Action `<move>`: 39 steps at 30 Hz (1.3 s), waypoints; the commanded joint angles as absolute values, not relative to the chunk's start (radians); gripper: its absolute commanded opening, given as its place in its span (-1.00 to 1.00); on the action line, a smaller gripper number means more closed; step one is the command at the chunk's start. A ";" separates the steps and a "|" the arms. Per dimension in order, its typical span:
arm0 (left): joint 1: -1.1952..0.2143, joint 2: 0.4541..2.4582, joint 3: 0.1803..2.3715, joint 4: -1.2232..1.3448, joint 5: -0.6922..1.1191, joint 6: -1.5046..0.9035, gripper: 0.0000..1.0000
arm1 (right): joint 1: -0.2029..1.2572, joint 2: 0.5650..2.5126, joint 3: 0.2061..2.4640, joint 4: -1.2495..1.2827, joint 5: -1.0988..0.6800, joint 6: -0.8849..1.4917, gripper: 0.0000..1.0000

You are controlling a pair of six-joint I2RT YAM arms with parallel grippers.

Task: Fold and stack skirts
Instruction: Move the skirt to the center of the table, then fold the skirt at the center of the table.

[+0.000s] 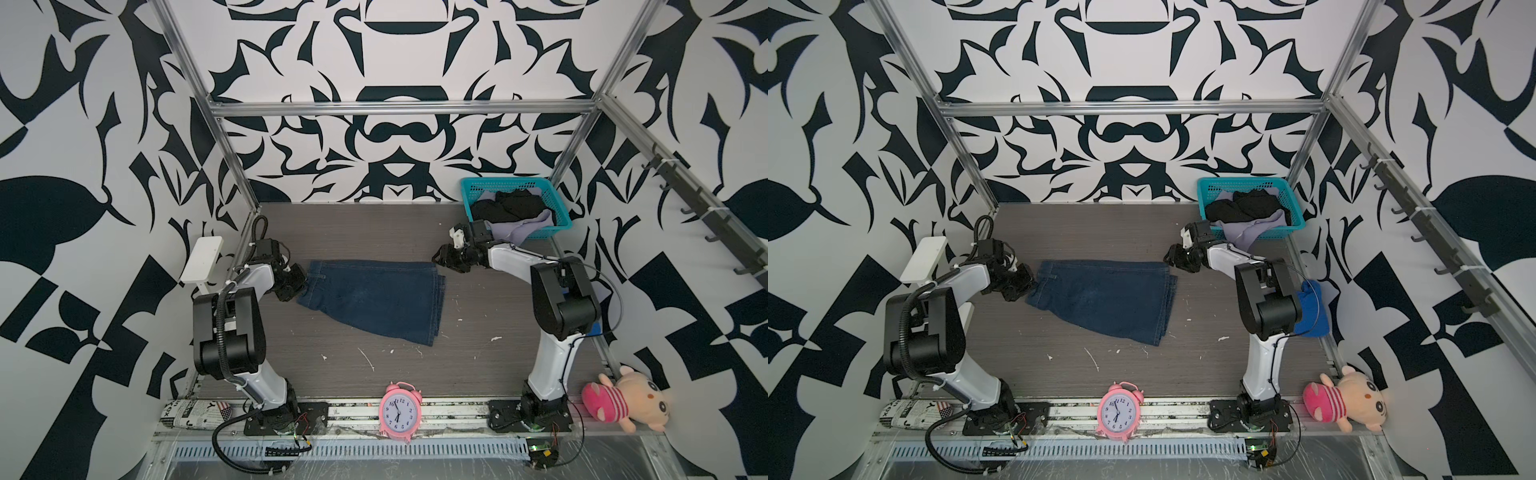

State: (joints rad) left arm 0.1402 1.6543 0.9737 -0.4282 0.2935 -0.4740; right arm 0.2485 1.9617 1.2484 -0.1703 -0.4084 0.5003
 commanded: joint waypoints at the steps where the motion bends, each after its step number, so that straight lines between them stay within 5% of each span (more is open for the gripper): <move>1: 0.143 1.629 0.987 -0.466 0.300 -0.468 -1.00 | 0.253 1.954 1.307 -0.160 -0.463 0.510 0.14; 9: 0.143 1.638 0.989 -0.459 0.304 -0.475 -1.00 | 0.256 1.998 1.267 -0.040 -0.587 0.549 -0.06; 13: 0.142 1.637 0.994 -0.460 0.301 -0.475 -1.00 | 0.256 1.996 1.269 -0.025 -0.604 0.568 -0.42; 15: 0.142 1.634 0.997 -0.464 0.302 -0.477 -1.00 | 0.256 1.984 1.280 -0.043 -0.607 0.576 -0.82; 17: 0.142 1.630 1.000 -0.467 0.304 -0.479 -1.00 | 0.256 1.952 1.284 -0.056 -0.605 0.585 -1.00; 39: 0.148 1.539 0.996 -0.474 0.325 -0.476 -1.00 | 0.251 1.401 0.980 -0.194 -0.448 0.777 -1.00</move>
